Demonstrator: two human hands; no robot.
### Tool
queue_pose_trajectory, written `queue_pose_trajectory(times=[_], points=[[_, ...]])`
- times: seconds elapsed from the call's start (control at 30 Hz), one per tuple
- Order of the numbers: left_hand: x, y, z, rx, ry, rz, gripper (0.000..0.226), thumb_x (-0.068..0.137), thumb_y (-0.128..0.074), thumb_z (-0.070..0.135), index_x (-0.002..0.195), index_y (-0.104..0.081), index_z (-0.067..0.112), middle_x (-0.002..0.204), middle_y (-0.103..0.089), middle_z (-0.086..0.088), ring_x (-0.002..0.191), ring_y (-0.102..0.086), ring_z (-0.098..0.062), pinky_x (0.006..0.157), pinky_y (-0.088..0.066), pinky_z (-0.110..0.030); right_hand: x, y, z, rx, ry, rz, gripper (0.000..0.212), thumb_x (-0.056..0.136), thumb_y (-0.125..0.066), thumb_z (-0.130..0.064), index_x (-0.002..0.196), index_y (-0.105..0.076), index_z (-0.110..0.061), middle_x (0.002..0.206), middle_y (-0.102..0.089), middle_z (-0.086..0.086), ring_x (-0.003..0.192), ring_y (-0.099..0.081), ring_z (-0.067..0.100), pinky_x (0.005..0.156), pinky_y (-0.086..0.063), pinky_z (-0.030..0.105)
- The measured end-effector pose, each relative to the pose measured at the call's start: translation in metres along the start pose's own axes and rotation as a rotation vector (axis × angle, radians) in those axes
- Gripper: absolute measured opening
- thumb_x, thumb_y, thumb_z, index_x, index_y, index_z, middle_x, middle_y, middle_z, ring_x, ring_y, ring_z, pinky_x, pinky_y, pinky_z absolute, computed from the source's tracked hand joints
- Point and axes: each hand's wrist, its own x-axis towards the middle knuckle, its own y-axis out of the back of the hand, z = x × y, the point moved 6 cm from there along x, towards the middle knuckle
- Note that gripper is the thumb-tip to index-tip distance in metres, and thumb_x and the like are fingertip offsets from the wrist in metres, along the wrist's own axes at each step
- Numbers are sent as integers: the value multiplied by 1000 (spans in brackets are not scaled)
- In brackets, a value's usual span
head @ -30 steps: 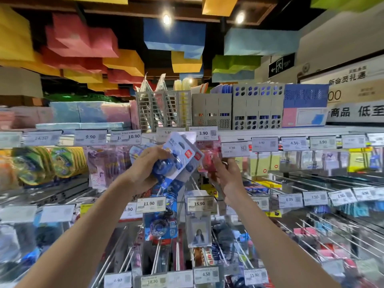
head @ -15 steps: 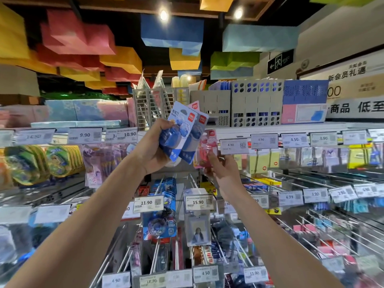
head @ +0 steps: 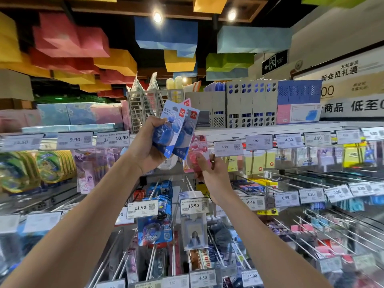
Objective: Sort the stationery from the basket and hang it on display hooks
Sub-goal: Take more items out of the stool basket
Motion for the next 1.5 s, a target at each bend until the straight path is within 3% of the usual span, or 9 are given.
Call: queue_pose_trajectory(times=[0.27,0.37,0.47,0.53,0.73,1.07,1.23,1.4,1.5], points=[[-3,-2,-3,10,-6,-34,23,99,-50,25,107,-66,11,84,-77,-2,67,-73,-16,57,-58,-26,48,2,30,-155,-248,191,58,83,-68,-66,92,-63,-9,90,-74,12,81,-74,30,81,-62,52],[-4,2,-9,23,13,-36,34,84,-63,27,114,-67,11,98,-78,-6,80,-75,-20,74,-63,-34,59,3,44,-387,-324,118,94,75,-44,-92,100,-65,-4,93,-76,12,90,-73,32,84,-61,50],[-4,3,-13,98,39,-27,23,94,-60,27,110,-67,11,99,-79,-8,82,-76,-23,74,-63,-38,42,1,28,-495,-233,119,74,88,-45,-72,111,-62,-3,101,-73,15,89,-72,33,76,-58,42],[-2,3,-15,159,27,0,28,89,-63,29,110,-67,11,106,-77,-12,91,-74,-27,83,-60,-46,19,-9,1,-369,-57,75,36,99,-53,-45,87,-60,-12,74,-66,9,61,-62,25,58,-45,37],[2,3,-17,182,-6,38,29,97,-62,30,119,-67,11,117,-75,-15,95,-73,-29,75,-62,-44,-35,-11,-61,67,313,154,32,108,-44,-13,76,-45,-9,53,-46,2,44,-40,15,44,-35,25],[-11,-11,-8,287,-128,-3,25,104,-57,18,91,-76,9,91,-77,-14,71,-74,-27,58,-63,-40,-47,-22,-93,-223,427,166,29,86,-79,-41,95,-62,-19,79,-67,-9,67,-62,10,60,-55,30],[-10,-8,-11,297,-76,47,37,104,-51,44,97,-82,24,111,-77,-13,92,-76,-30,81,-63,-47,-43,-18,-88,-101,363,129,28,90,-77,-31,96,-60,-10,81,-65,0,67,-58,12,62,-53,36],[-12,-11,-10,297,-47,80,41,105,-43,46,118,-74,23,109,-77,4,85,-74,-15,63,-57,-27,-40,-11,-76,61,269,74,33,89,-71,-30,96,-46,-11,87,-61,8,79,-57,21,68,-51,45],[-15,-14,-8,229,-45,65,34,104,-46,34,119,-74,21,95,-77,9,75,-71,-11,57,-52,-22,-47,8,-65,202,203,172,24,91,-62,-22,97,-41,-11,74,-63,-1,69,-61,21,54,-50,31]])
